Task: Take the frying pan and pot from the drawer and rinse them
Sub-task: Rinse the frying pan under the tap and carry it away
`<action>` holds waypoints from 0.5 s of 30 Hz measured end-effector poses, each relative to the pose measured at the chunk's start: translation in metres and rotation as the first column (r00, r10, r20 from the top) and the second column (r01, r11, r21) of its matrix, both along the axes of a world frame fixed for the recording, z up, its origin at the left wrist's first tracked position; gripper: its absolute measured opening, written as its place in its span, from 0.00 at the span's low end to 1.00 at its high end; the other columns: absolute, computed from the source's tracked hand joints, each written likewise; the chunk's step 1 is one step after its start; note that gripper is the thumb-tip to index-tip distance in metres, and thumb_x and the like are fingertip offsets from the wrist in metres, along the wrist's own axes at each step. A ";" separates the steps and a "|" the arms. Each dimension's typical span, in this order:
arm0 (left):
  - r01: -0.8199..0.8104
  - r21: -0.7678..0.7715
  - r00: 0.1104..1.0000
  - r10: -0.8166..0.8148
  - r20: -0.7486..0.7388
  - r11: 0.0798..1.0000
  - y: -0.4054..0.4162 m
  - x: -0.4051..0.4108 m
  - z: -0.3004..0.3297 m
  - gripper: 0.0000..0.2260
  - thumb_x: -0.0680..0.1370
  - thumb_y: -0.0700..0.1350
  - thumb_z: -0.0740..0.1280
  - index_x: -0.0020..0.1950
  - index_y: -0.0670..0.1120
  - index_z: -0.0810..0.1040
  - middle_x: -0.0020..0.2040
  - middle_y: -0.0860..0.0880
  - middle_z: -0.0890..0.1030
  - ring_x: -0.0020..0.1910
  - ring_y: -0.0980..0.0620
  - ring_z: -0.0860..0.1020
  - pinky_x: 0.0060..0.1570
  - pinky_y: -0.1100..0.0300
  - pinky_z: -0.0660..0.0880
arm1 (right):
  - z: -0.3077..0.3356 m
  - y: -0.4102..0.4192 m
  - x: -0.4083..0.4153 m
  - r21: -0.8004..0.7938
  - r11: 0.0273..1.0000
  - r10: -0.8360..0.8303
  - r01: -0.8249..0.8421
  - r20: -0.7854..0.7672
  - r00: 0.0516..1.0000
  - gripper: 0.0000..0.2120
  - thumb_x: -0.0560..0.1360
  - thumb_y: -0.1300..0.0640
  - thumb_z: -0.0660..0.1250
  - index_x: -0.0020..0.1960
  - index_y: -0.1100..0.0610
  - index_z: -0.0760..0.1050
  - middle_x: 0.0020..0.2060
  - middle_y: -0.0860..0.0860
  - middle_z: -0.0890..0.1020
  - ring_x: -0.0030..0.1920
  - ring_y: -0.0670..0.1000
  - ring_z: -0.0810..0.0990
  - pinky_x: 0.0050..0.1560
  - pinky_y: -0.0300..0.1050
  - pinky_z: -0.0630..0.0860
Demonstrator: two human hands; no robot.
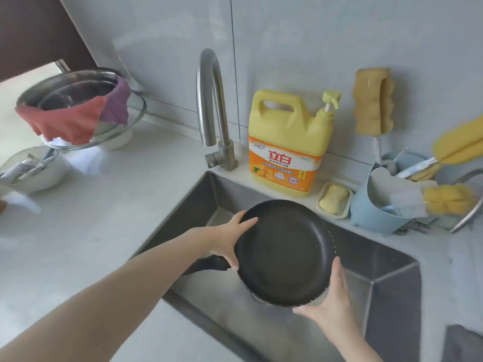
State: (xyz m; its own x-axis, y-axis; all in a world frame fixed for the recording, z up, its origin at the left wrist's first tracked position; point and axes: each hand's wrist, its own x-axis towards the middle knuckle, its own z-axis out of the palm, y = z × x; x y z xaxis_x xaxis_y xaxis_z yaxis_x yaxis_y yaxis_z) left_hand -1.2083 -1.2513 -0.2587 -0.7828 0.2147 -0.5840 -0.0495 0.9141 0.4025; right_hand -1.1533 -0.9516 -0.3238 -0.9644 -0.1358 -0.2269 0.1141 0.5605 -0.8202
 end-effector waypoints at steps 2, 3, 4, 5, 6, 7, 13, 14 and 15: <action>-0.018 0.003 1.000 0.018 0.020 1.000 -0.004 0.002 -0.017 0.58 0.65 0.45 0.80 0.78 0.61 0.39 0.77 0.58 0.33 0.78 0.47 0.55 0.68 0.56 0.69 | -0.017 -0.006 0.008 0.005 1.000 -0.018 0.018 -0.007 1.000 0.74 0.50 0.54 0.87 0.80 0.48 0.39 0.76 0.37 0.49 0.75 0.40 0.55 0.68 0.37 0.58; -0.028 0.007 0.999 0.028 0.033 1.000 -0.007 0.003 -0.026 0.58 0.65 0.45 0.80 0.78 0.62 0.39 0.77 0.59 0.33 0.77 0.48 0.56 0.67 0.55 0.70 | -0.024 -0.010 0.011 0.009 1.000 -0.023 0.023 -0.004 1.000 0.74 0.50 0.54 0.87 0.80 0.47 0.38 0.77 0.38 0.48 0.76 0.42 0.55 0.68 0.38 0.60; -0.036 0.013 0.998 0.035 0.045 0.999 -0.009 0.005 -0.034 0.58 0.65 0.45 0.80 0.78 0.62 0.39 0.77 0.60 0.33 0.77 0.48 0.56 0.67 0.55 0.71 | -0.030 -0.013 0.014 0.011 1.000 -0.026 0.026 0.001 1.000 0.74 0.51 0.53 0.87 0.80 0.47 0.38 0.78 0.39 0.46 0.77 0.43 0.54 0.69 0.39 0.61; -0.041 0.018 0.998 0.039 0.057 0.999 -0.012 0.006 -0.042 0.58 0.65 0.45 0.80 0.78 0.63 0.39 0.76 0.60 0.33 0.77 0.48 0.56 0.66 0.55 0.71 | -0.037 -0.016 0.015 0.011 1.000 -0.026 0.026 0.006 1.000 0.75 0.50 0.52 0.87 0.80 0.47 0.37 0.78 0.39 0.45 0.77 0.44 0.54 0.70 0.41 0.62; -0.044 0.023 0.997 0.042 0.067 0.999 -0.015 0.006 -0.049 0.58 0.65 0.45 0.80 0.78 0.63 0.40 0.76 0.61 0.33 0.77 0.49 0.56 0.66 0.55 0.72 | -0.045 -0.019 0.016 0.013 1.000 -0.020 0.020 0.007 1.000 0.75 0.50 0.51 0.87 0.80 0.47 0.37 0.78 0.39 0.46 0.77 0.45 0.55 0.70 0.42 0.63; -0.050 0.031 0.996 0.047 0.079 0.998 -0.017 0.006 -0.056 0.58 0.65 0.46 0.80 0.78 0.63 0.40 0.76 0.61 0.33 0.77 0.49 0.56 0.66 0.55 0.71 | -0.054 -0.021 0.017 0.018 1.000 -0.013 0.013 0.011 1.000 0.75 0.49 0.50 0.86 0.80 0.47 0.38 0.79 0.40 0.46 0.77 0.46 0.55 0.70 0.43 0.64; -0.111 0.126 0.990 0.098 0.105 0.986 -0.026 -0.003 -0.105 0.58 0.66 0.53 0.80 0.77 0.63 0.35 0.78 0.60 0.36 0.78 0.51 0.55 0.72 0.56 0.63 | -0.102 -0.034 0.010 0.086 0.996 -0.030 0.025 0.057 0.998 0.77 0.44 0.51 0.87 0.80 0.55 0.41 0.79 0.49 0.51 0.78 0.50 0.56 0.67 0.44 0.66; -0.124 0.144 0.988 0.109 0.112 0.982 -0.028 -0.004 -0.113 0.58 0.67 0.54 0.79 0.77 0.63 0.34 0.78 0.61 0.37 0.78 0.51 0.55 0.73 0.55 0.61 | -0.109 -0.037 0.008 0.089 0.996 -0.030 0.024 0.058 0.998 0.77 0.43 0.50 0.87 0.80 0.56 0.43 0.79 0.50 0.52 0.78 0.50 0.56 0.67 0.44 0.66; -0.134 0.157 0.986 0.116 0.118 0.978 -0.031 -0.006 -0.122 0.57 0.68 0.54 0.78 0.77 0.61 0.34 0.78 0.60 0.37 0.78 0.52 0.54 0.74 0.55 0.60 | -0.116 -0.041 0.007 0.088 0.996 -0.025 0.019 0.060 0.998 0.77 0.42 0.48 0.86 0.80 0.57 0.44 0.79 0.50 0.53 0.78 0.50 0.56 0.67 0.44 0.66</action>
